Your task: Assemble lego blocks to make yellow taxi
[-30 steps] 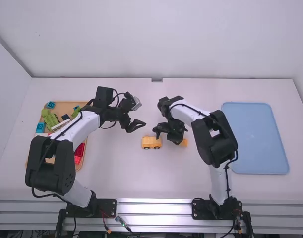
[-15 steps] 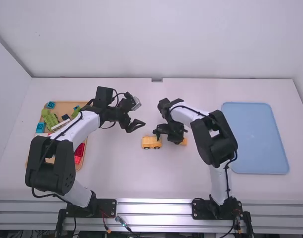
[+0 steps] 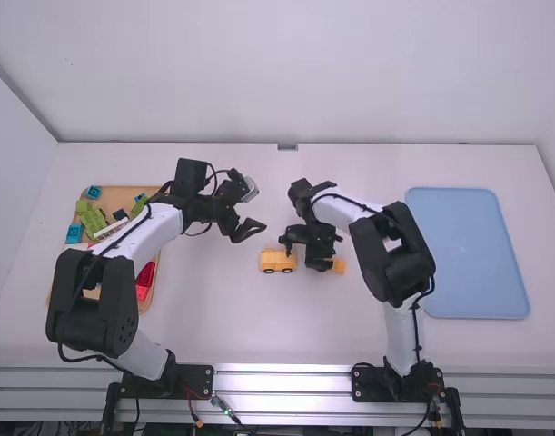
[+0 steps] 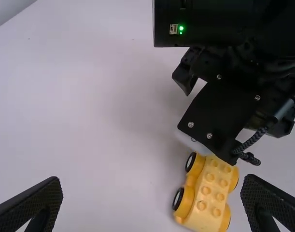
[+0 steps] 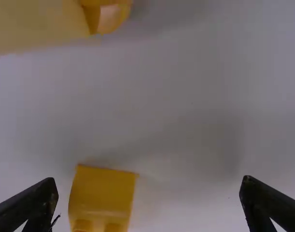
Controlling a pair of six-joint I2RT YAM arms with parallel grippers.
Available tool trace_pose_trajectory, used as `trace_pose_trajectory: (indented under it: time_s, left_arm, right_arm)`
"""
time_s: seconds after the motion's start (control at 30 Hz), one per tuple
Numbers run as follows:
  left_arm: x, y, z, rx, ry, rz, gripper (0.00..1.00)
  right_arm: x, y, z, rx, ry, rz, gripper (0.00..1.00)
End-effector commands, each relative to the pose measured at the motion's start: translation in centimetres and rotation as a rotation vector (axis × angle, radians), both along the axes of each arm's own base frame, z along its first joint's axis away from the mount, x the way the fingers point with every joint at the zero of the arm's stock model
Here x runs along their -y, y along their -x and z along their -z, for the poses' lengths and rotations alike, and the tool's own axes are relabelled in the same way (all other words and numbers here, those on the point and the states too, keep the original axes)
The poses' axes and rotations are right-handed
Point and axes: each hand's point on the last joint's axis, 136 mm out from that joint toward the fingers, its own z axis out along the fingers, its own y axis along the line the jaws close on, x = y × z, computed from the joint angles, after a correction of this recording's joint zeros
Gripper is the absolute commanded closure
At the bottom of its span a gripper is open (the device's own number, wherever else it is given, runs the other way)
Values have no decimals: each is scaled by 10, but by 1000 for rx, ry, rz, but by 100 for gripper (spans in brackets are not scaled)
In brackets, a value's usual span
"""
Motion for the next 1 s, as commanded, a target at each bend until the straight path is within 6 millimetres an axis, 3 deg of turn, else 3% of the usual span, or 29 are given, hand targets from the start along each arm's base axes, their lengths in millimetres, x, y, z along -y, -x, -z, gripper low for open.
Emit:
trace_pose_trajectory:
  time_s: [0.0,0.13,0.27,0.37,0.53,0.67,0.97]
  left_arm:
    - [1,-3,-6,19,6,8,1]
    - [-3,-9,-4,48,-30,-9,1]
    - [-5,-5,0,15,-39,-16,1]
    - [8,18,-3,99,-16,187,1]
    - [18,41,-1,210,32,359,1]
    - [22,52,9,246,83,392,1]
    - [29,69,33,291,125,400,1]
  right_arm:
    - [-15,-13,-22,31,-110,27,1]
    - [-27,-28,-62,96,-305,87,1]
    - [-25,-31,-93,147,-461,120,1]
    - [-19,-25,-108,197,-603,146,1]
    - [-16,-4,-110,240,-808,114,1]
    - [-11,1,-101,287,-913,171,1]
    - [-9,8,-73,320,-959,226,1]
